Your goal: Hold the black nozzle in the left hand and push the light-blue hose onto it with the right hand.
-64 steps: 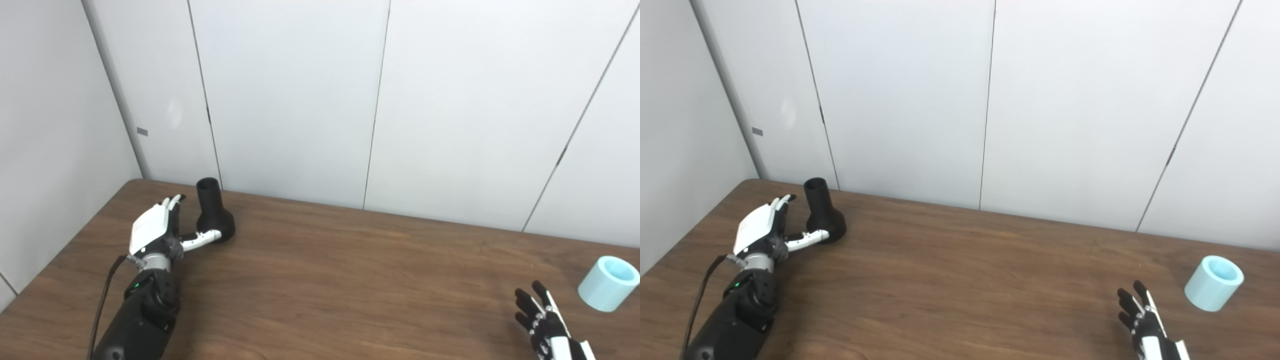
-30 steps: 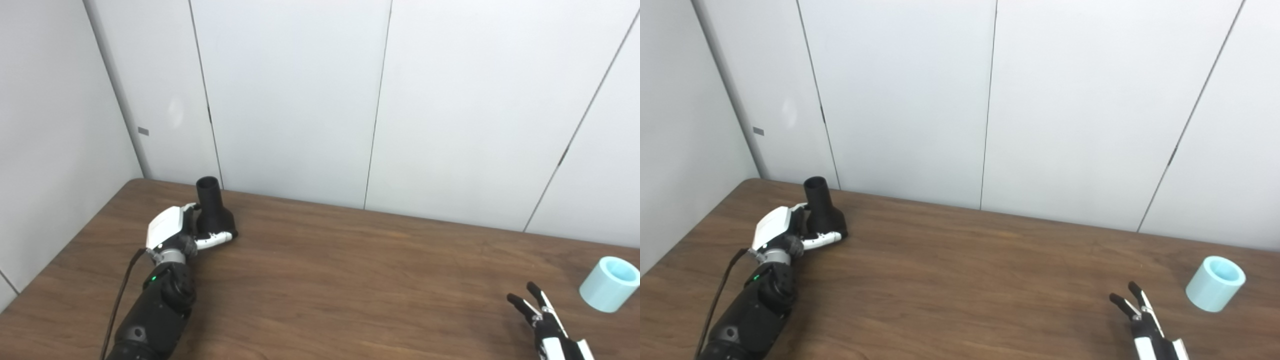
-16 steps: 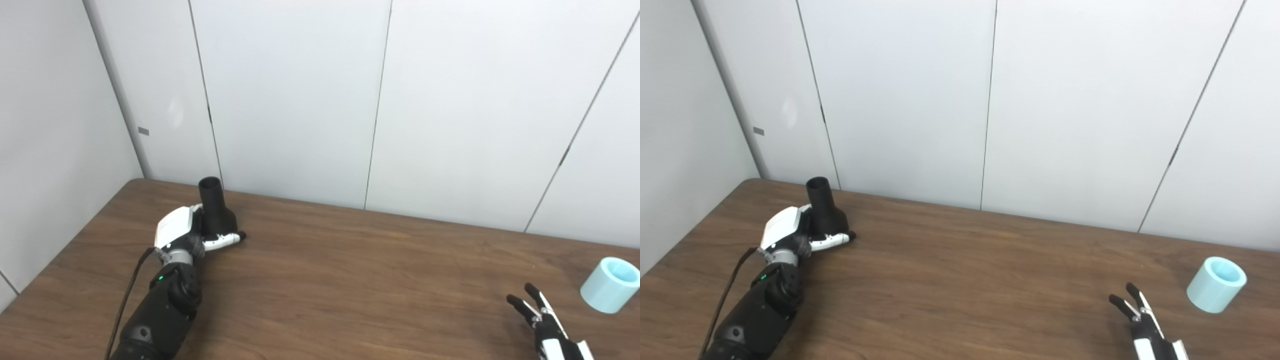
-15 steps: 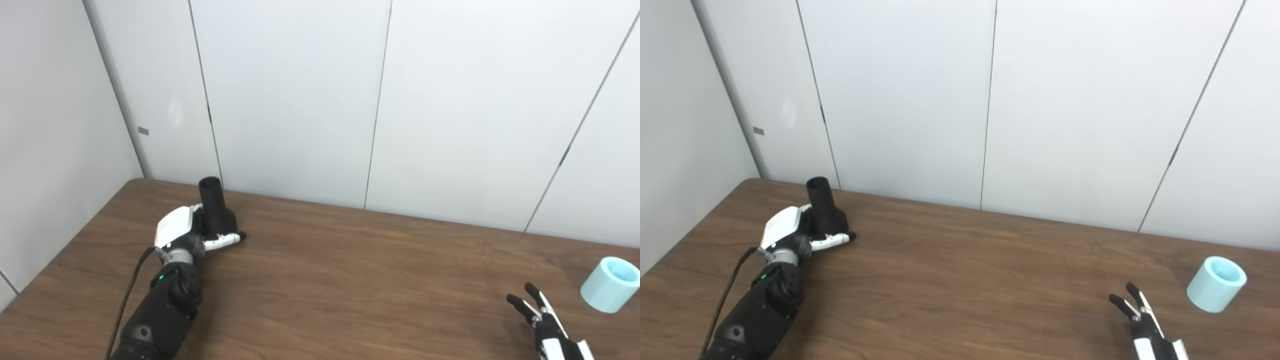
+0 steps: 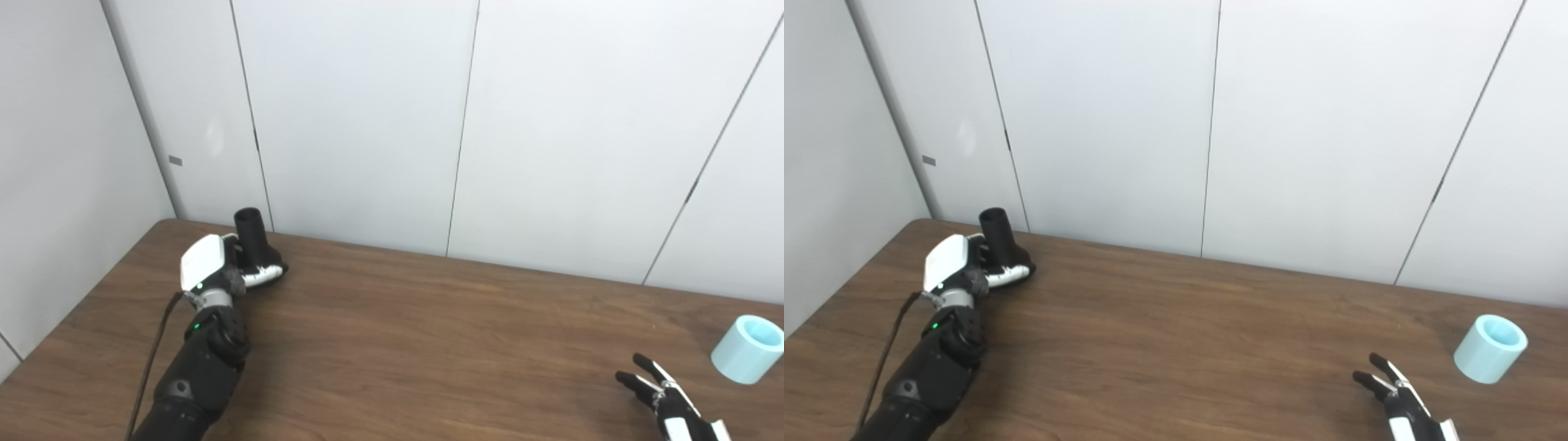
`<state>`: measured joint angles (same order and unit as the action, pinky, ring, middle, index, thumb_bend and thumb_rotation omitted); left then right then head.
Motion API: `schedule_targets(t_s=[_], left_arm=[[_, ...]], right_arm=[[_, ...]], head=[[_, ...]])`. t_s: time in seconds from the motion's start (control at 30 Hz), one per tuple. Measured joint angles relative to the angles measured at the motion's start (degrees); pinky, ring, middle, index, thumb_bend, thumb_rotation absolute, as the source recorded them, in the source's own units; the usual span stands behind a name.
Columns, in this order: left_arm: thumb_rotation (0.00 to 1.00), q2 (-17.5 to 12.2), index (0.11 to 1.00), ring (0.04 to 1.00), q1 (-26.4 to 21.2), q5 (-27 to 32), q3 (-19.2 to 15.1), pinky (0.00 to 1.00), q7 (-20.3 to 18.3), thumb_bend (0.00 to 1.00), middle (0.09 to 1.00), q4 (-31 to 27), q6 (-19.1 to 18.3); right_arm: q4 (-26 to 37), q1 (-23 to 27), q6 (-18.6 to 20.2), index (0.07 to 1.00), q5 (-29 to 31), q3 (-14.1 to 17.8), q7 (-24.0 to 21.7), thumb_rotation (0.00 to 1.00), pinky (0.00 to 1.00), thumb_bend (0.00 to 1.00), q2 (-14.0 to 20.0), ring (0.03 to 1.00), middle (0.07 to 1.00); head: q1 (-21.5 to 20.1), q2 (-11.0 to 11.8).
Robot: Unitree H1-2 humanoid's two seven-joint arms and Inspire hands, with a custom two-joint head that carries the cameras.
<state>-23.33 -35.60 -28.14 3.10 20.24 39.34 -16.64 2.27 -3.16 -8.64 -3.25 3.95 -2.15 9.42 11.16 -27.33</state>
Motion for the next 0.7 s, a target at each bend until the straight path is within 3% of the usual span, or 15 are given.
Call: schedule_targets(t_s=[0.1,0.47,0.57,0.7], left_arm=[[0.0,-0.01,0.489,0.447,0.56,-0.07,0.21,0.45,-0.02,0.51,0.501,-0.73,0.5],[0.0,0.2,0.506,0.427,1.28,-0.28,0.8,0.44,-0.07,0.5,0.49,-1.74,1.15],[0.0,0.2,0.506,0.422,1.43,-0.5,1.07,0.44,-0.12,0.5,0.486,-2.13,0.87],[0.0,0.26,0.52,0.405,3.85,-0.84,1.75,0.4,-0.7,0.5,0.487,-6.54,0.2]], right_arm=[[0.16,-0.22,-0.2,0.809,-0.02,0.18,0.1,1.0,0.84,0.5,0.0,0.784,0.727],[1.59,-1.93,-0.38,0.784,-0.43,0.67,0.53,1.0,0.82,0.47,0.0,0.766,0.717],[1.59,-1.96,-0.4,0.784,-0.69,0.65,0.58,1.0,0.86,0.47,0.0,0.764,0.715],[1.72,-2.0,-0.37,0.781,-1.44,0.55,0.94,1.0,0.88,0.47,-0.01,0.763,0.707]], head=[[0.0,-0.18],[0.0,-0.88],[-0.61,-0.88],[-1.05,-0.88]])
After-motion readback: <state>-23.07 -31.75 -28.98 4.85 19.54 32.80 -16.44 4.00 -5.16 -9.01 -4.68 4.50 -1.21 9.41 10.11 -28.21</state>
